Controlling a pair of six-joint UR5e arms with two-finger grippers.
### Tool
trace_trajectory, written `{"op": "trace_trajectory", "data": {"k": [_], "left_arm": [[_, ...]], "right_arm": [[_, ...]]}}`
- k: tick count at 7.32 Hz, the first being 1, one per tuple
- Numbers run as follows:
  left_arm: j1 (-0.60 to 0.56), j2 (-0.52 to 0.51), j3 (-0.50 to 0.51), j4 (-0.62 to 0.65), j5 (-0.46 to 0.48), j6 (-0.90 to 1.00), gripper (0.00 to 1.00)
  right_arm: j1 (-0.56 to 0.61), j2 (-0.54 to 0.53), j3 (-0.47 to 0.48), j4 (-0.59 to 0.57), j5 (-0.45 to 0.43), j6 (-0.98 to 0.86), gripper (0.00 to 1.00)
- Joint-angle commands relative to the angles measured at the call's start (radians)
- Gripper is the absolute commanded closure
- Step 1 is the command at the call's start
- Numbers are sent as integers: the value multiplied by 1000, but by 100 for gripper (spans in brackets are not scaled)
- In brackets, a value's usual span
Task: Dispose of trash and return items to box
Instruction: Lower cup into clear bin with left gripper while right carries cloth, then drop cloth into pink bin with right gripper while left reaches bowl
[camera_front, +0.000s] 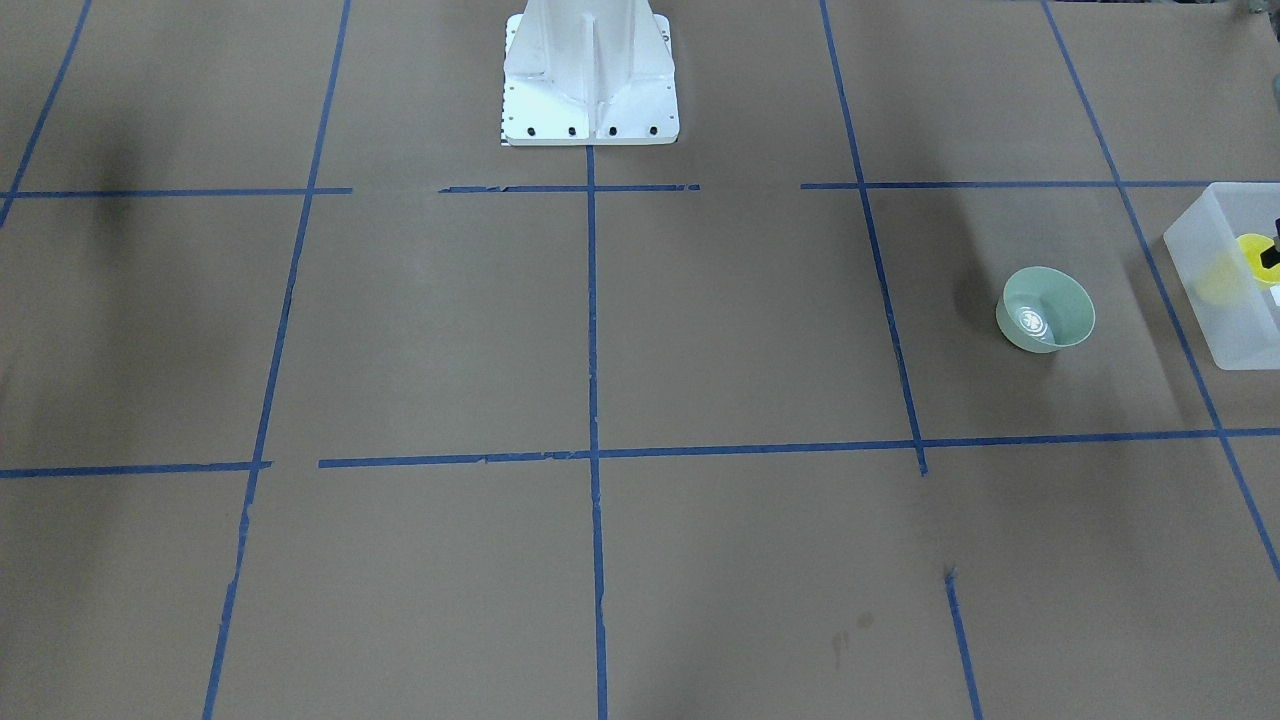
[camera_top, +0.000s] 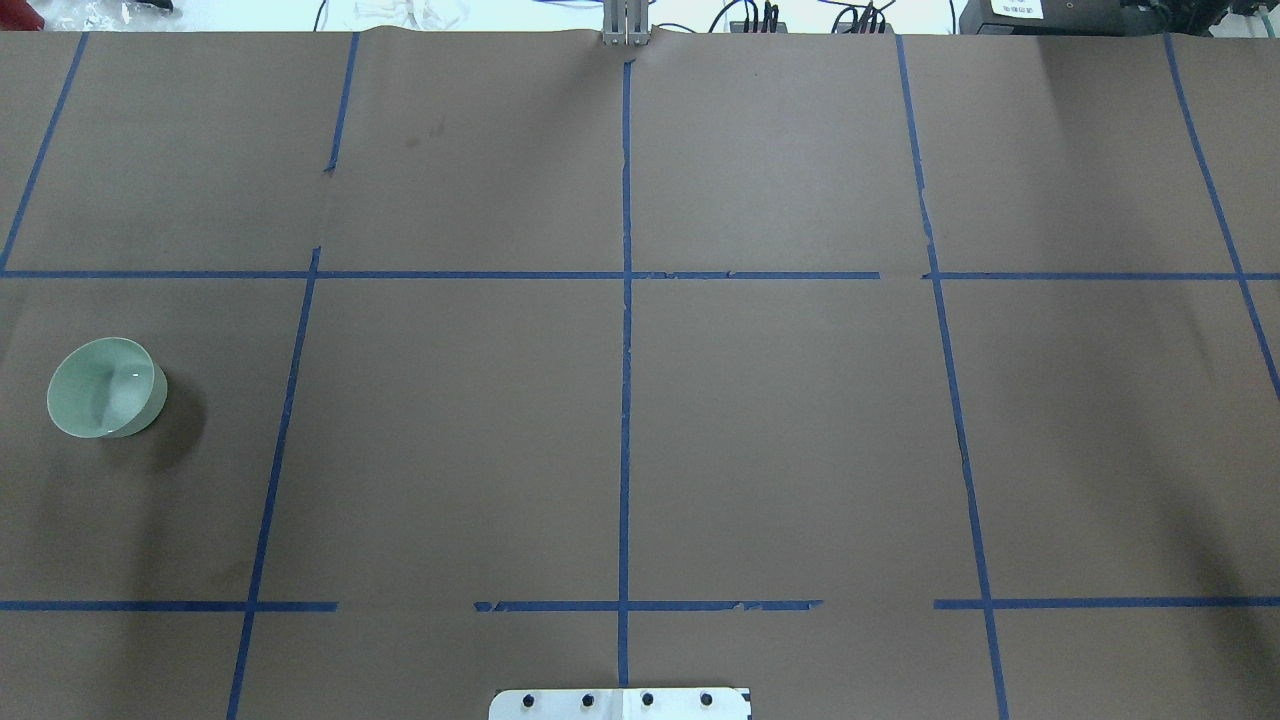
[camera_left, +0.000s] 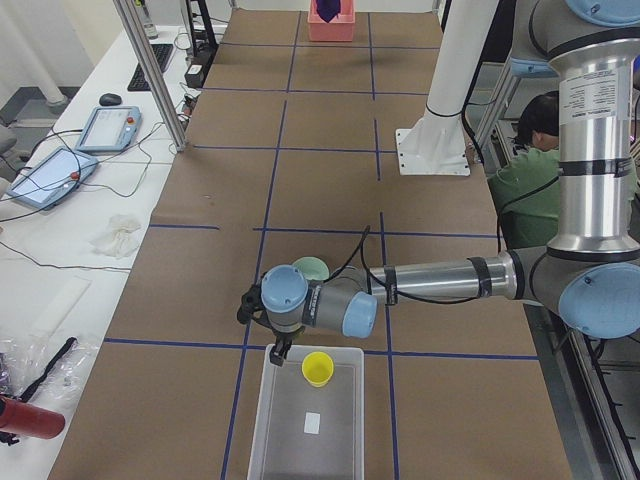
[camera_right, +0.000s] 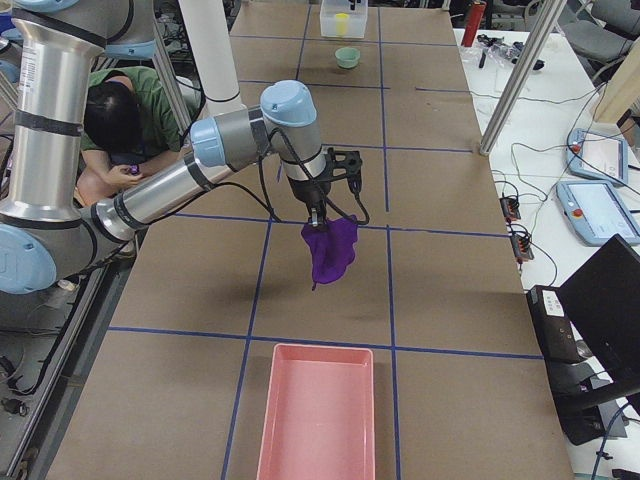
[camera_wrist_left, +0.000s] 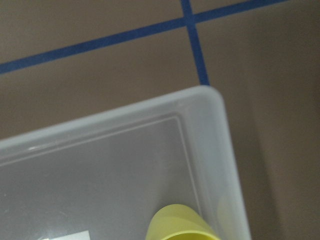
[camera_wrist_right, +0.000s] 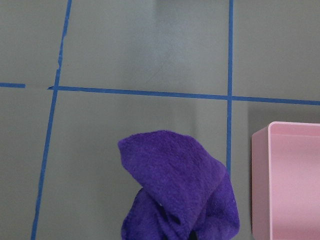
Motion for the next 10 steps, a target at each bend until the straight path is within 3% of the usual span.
{"op": "trace_trajectory", "data": {"k": [1,3,4,5,6,9,10], "left_arm": [[-4,-27,-131,35,21,-163,0],[64,14,-121,-139,28,-338,0],[158,20,-110,-267,49,-508,0],[230,25,-92,-389,121,-637,0],[272,40,-69,-484,130,-708,0],[307,51,-52,-531,185,-717,0],[322,51,-47,-531,207,-718,0]], "right_arm": [[63,2,-48,-29,-13,-120,100],[138,7,-140,-29,-20,-283,100],[152,10,-160,-29,-49,-321,100],[163,10,-190,-21,-63,-354,100],[172,10,-235,-15,-62,-402,100],[197,16,-504,226,-64,-480,100],[200,72,-604,317,-71,-480,100]]}}
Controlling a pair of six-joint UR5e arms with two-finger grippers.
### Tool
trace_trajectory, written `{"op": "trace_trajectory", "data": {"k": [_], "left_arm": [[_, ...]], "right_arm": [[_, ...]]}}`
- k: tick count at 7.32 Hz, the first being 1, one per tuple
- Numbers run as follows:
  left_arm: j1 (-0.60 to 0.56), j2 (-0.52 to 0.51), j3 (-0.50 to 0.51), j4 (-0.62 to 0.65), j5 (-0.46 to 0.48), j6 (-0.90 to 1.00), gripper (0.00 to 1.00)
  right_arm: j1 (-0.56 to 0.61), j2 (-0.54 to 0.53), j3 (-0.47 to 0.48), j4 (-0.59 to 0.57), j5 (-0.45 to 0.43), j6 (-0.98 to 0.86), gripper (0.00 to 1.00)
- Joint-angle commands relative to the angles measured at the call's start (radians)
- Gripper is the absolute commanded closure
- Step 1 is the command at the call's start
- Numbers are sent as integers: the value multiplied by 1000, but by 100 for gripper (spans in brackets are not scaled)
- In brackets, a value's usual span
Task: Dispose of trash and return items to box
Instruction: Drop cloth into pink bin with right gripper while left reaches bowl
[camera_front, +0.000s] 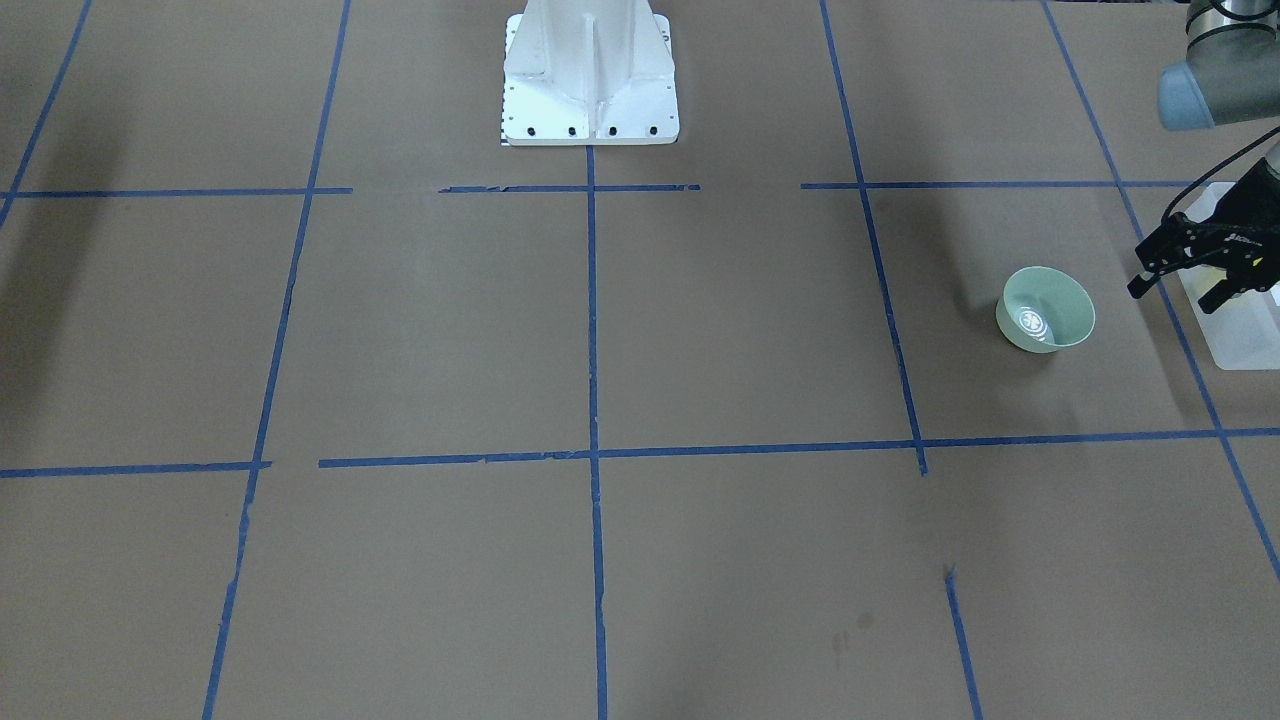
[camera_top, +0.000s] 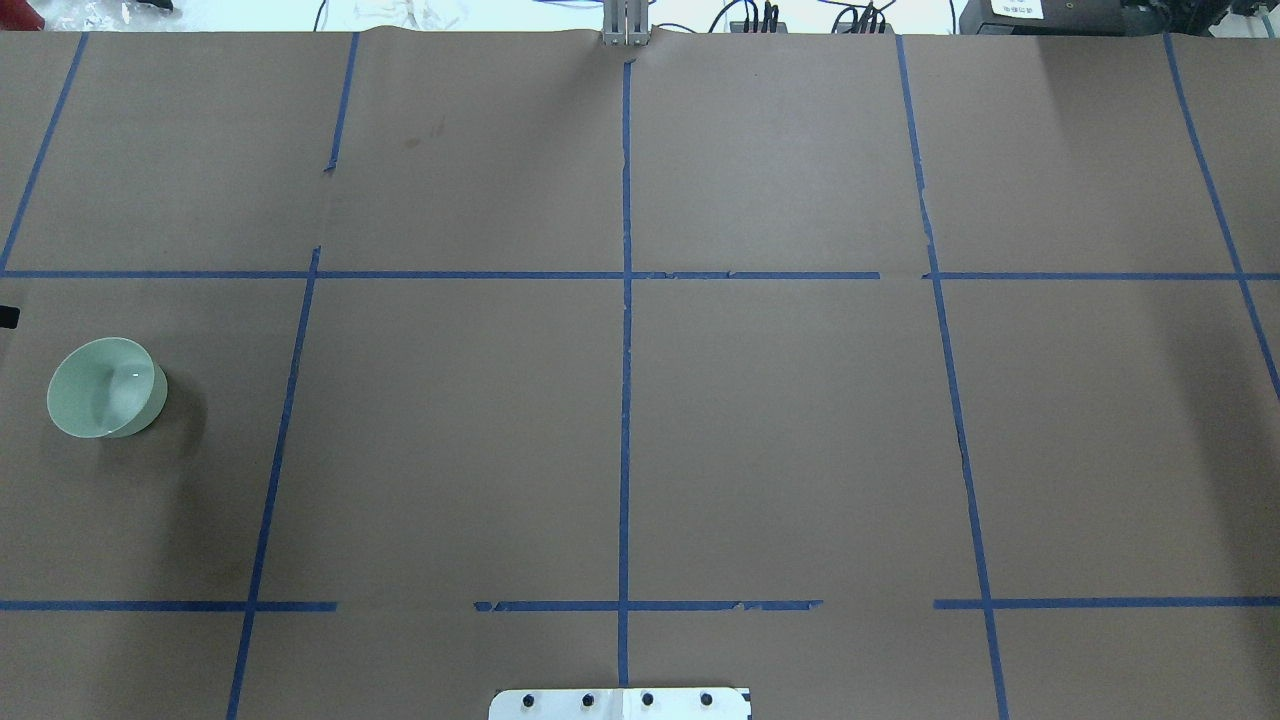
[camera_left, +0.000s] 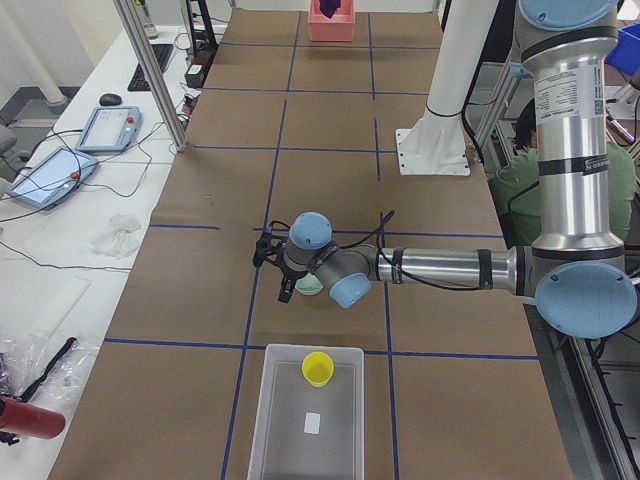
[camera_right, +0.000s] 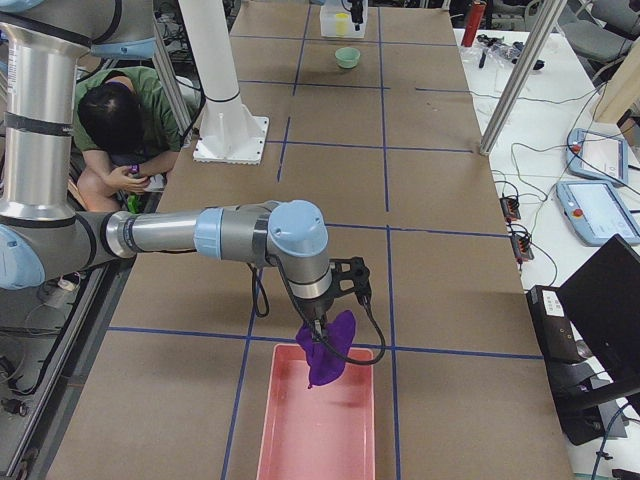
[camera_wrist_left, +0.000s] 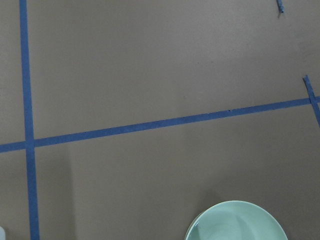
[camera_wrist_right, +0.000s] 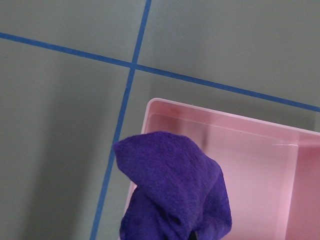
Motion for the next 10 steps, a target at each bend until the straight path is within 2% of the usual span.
{"op": "trace_trajectory", "data": {"k": [1,3,4,5,8,9,10], "left_arm": [[30,1,8,-5,39,-4,0],[102,-1,8,-28,56,-87,0],[121,-1,15,-30,70,-86,0],[131,1,35,-31,70,-83,0],[185,-2,119,-78,70,-90,0],[199,-5,141,-99,70,-90,5],[200,-15,144,-99,69,-98,35]], "right_arm": [[4,84,-212,146,-23,-6,100],[4,103,-312,231,-63,-3,100],[4,103,-316,233,-69,-1,48],[4,103,-316,233,-67,13,0],[4,106,-285,224,-42,40,0],[4,106,-253,220,-16,84,0],[5,103,-236,217,24,109,0]]}}
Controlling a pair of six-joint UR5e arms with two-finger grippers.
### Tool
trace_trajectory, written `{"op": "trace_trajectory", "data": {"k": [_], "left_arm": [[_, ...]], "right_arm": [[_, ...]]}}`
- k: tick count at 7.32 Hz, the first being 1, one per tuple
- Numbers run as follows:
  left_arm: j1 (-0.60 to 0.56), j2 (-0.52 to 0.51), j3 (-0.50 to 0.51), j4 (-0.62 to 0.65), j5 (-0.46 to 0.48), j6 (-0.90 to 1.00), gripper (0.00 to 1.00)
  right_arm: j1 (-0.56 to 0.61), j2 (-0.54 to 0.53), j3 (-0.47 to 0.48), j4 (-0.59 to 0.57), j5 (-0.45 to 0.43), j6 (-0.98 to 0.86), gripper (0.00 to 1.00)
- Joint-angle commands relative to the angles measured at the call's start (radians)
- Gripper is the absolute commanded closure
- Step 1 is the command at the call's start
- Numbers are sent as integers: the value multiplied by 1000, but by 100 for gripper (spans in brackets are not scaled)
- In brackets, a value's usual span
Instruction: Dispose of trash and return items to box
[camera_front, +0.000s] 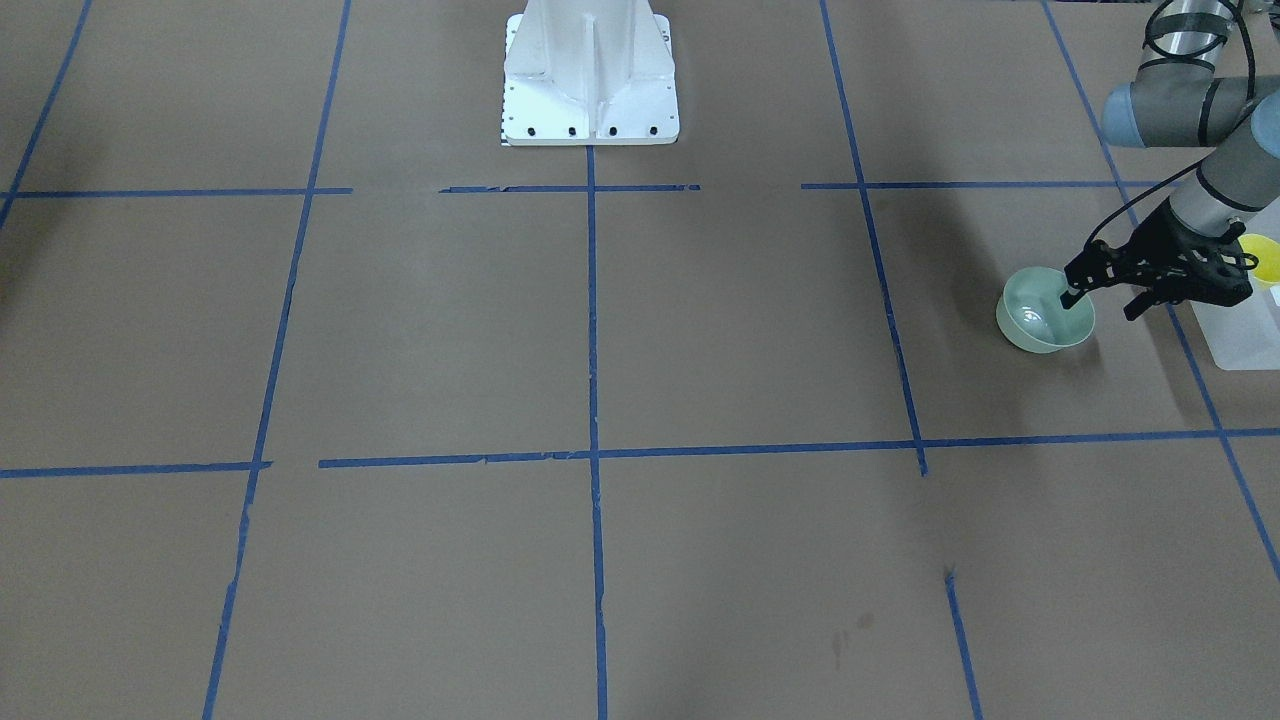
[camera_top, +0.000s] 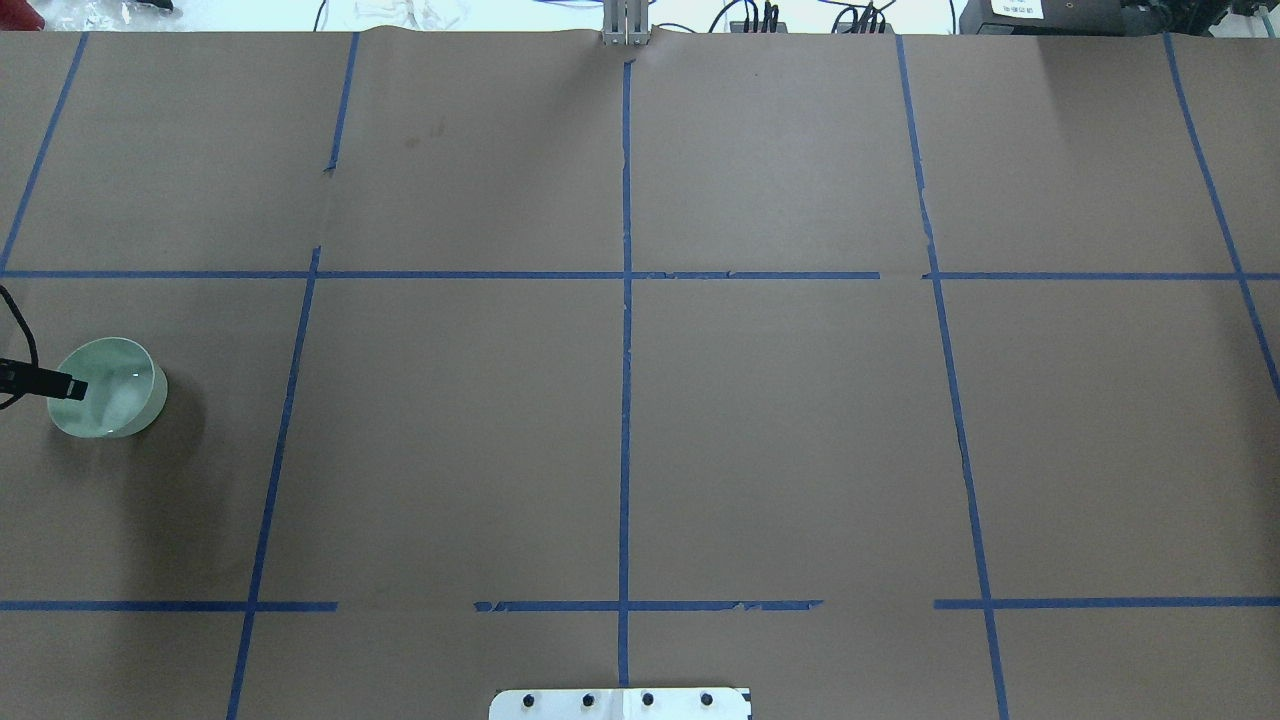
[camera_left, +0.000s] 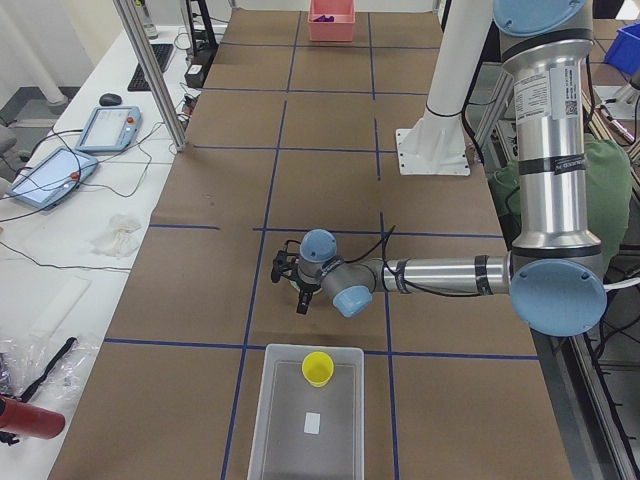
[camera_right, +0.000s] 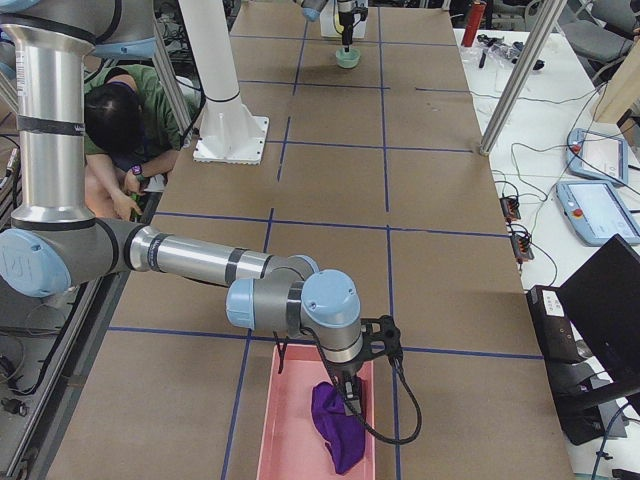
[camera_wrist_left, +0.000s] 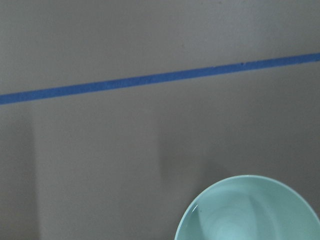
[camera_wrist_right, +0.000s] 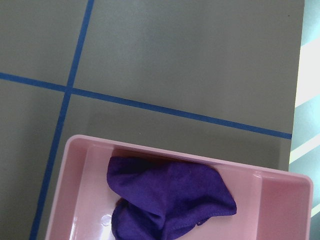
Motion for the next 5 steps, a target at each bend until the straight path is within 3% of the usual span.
{"op": "trace_trajectory", "data": {"k": [1,2,5], "left_arm": [[12,-18,13,-10,-4,-84,80],[19,-25,10,-7,-1,-107,100],[13,-15,-39,4,-36,-108,100]], "right_arm": [[1,0,39,-39,82,46,0],[-1,6,66,-88,96,66,0],[-28,10,172,-188,162,235,0]]}}
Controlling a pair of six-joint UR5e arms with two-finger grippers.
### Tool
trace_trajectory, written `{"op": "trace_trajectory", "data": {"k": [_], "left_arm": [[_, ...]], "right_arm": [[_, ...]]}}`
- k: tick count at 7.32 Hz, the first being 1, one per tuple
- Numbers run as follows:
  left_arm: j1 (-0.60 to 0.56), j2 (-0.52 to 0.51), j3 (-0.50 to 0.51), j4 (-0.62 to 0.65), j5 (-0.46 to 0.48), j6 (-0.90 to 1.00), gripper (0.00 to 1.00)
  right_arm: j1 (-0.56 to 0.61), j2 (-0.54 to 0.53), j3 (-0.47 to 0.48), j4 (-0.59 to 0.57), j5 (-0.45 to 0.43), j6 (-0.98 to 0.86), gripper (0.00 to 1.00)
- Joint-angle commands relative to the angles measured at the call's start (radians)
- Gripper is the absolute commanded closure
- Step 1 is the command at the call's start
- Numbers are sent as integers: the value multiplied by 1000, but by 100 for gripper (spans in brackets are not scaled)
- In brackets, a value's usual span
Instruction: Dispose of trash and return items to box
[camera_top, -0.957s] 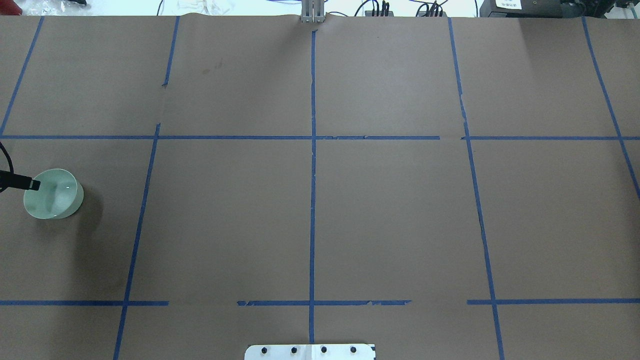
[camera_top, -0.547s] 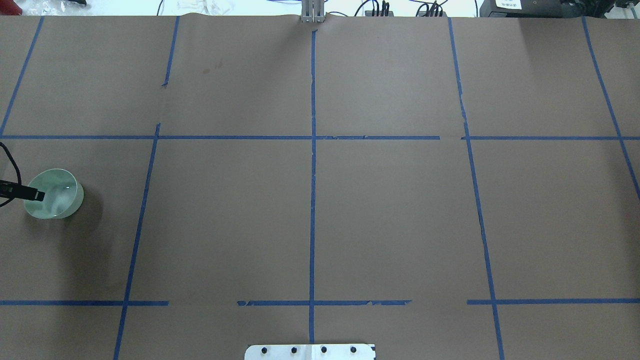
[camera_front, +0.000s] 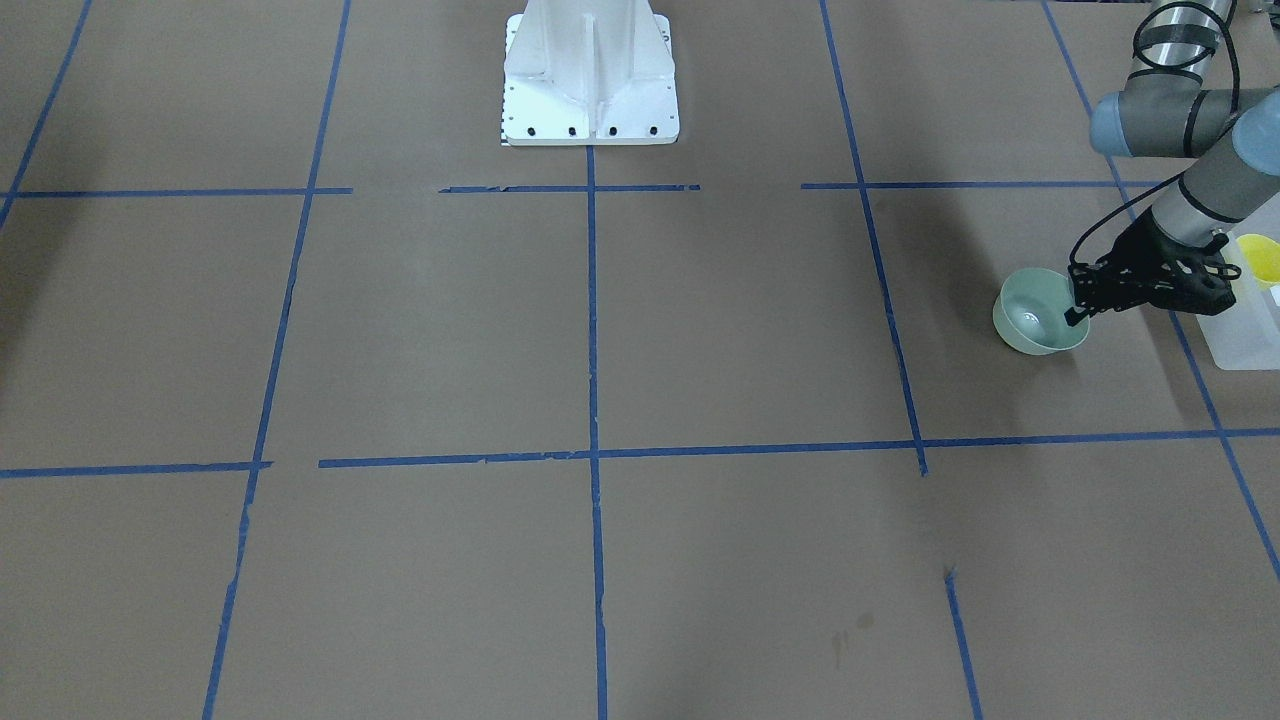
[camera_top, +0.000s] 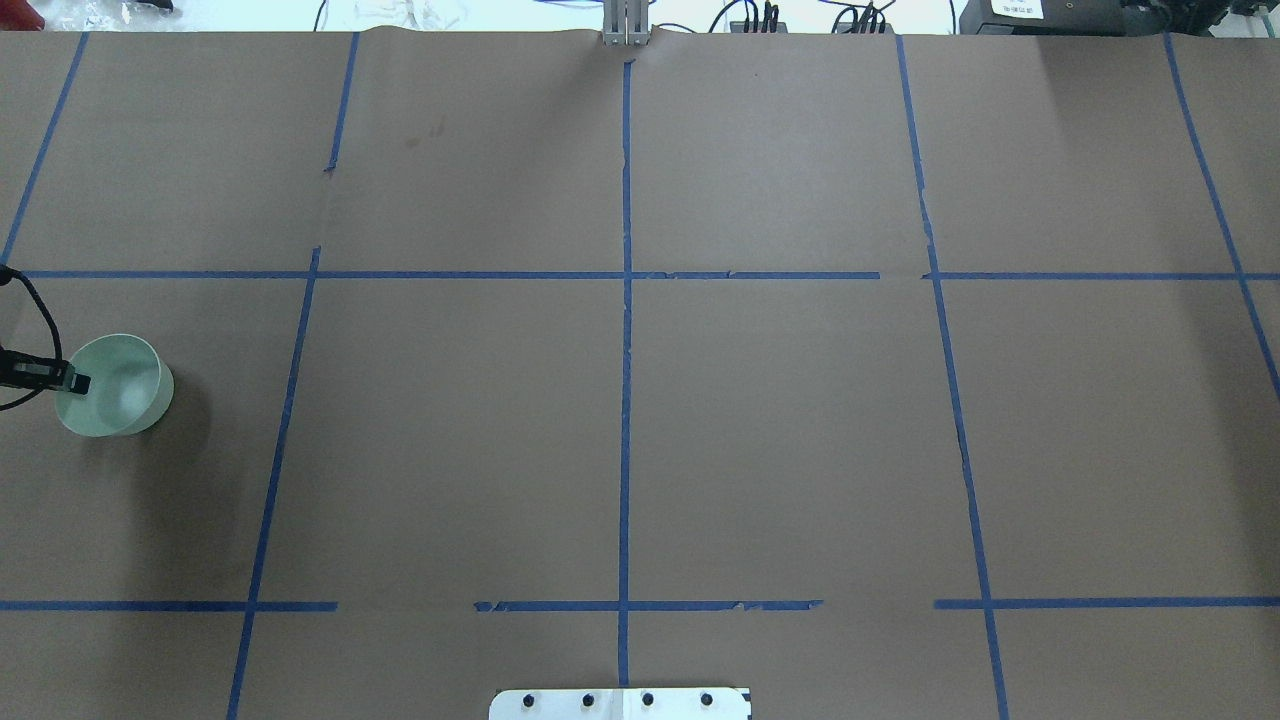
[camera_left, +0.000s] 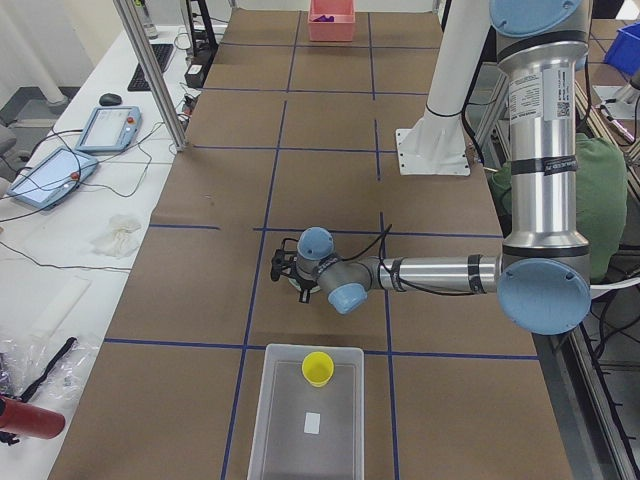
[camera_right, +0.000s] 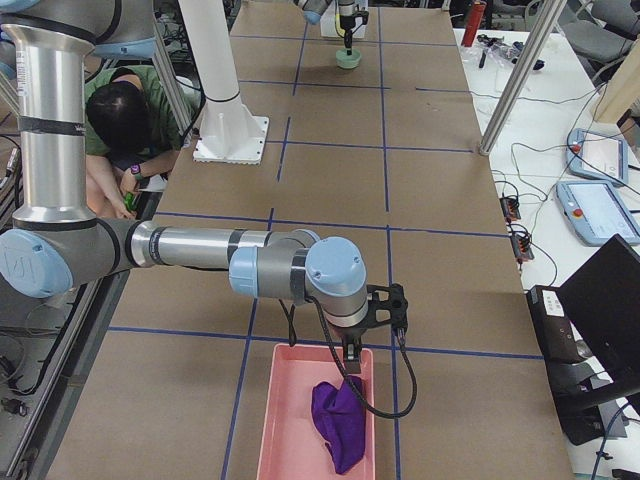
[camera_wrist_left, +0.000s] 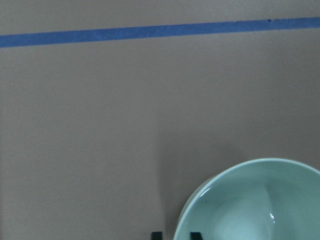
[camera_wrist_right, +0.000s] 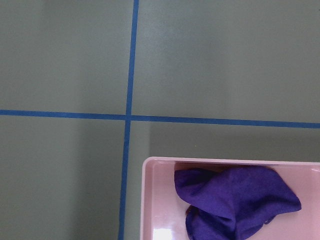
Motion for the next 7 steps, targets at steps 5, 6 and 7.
{"op": "trace_trajectory", "data": {"k": [5,6,7], "left_arm": [[-185,64,-88,106,-173,291,100],[-295,58,-84,245,-173,462,100],[-363,24,-82,391,-167,628,100]], "right_arm": [[-231,-21,94,-14,-18,263,0],[-240,-31,91,13,-18,261,0],[-248,-85,89,118,-20,258,0]]}}
